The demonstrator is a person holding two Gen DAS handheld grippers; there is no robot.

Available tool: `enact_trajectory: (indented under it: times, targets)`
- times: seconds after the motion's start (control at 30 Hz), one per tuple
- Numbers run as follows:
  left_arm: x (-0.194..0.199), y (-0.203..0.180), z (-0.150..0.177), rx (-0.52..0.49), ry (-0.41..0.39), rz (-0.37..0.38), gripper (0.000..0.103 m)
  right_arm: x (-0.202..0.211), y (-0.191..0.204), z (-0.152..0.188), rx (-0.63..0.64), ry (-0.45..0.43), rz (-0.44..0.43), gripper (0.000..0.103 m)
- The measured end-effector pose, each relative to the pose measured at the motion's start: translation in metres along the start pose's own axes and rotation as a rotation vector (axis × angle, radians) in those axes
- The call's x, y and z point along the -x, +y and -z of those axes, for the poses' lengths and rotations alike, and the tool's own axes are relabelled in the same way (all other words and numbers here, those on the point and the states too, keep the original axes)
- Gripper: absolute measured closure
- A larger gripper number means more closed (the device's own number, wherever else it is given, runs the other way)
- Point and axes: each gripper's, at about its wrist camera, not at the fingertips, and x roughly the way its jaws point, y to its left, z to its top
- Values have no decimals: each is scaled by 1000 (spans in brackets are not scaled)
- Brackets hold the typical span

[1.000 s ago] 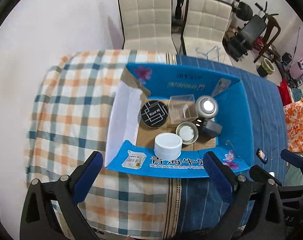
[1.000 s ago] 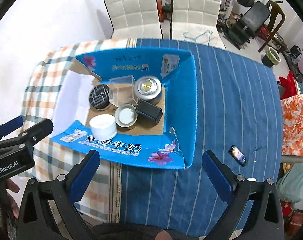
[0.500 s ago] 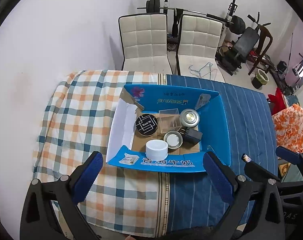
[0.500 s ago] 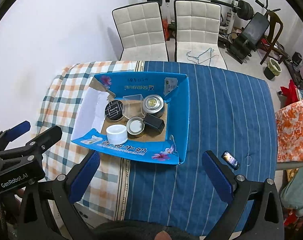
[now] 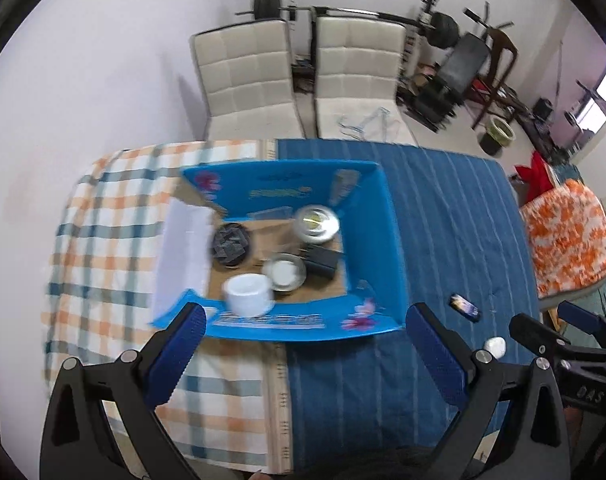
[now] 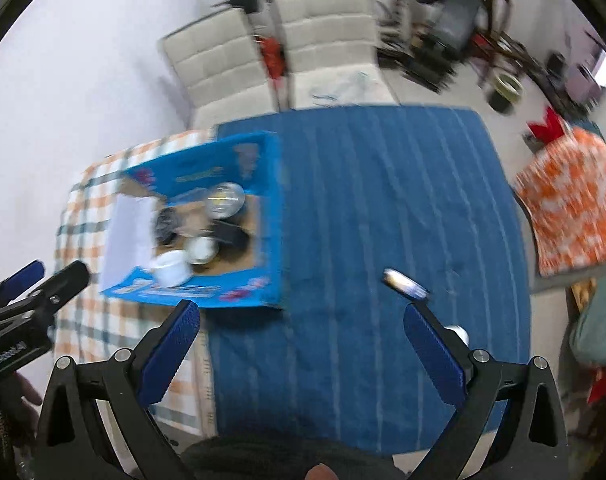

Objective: Organize rigid objects
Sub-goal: 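Lift both tools out of the blue box, then grasp the printed tube with the left tool while the right tool grasps the white egg-shaped case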

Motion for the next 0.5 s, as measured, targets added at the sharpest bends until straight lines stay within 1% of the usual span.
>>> enact_trajectory:
  times: [0.1, 0.13, 0.17, 0.23, 0.3, 0.37, 0.4, 0.47, 0.5]
  targets:
    - [-25, -41, -3, -49, 27, 17, 0, -19, -54, 5, -88, 33, 58, 0]
    - [-40, -59, -4, -70, 45, 17, 0, -31, -78, 8, -128, 55, 80, 0]
    - [-49, -69, -4, -81, 66, 15, 0, -43, -98, 12, -163, 73, 94, 0]
    - [-76, -101, -4, -115, 121, 40, 0, -70, -137, 21, -227, 117, 126, 0]
    - [-98, -126, -1, -147, 158, 39, 0, -99, -172, 32, -294, 168, 124, 0]
    - [-122, -156, 4, -185, 202, 37, 0, -136, -208, 46, -357, 235, 142, 0]
    - [-130, -164, 6, -195, 215, 33, 0, -152, -220, 53, -381, 262, 140, 0]
    - [-147, -185, 11, -223, 248, 23, 0, -185, -238, 66, -415, 334, 127, 3]
    - [-155, -193, 14, -234, 263, 19, 0, -198, -245, 72, -427, 359, 105, 6]
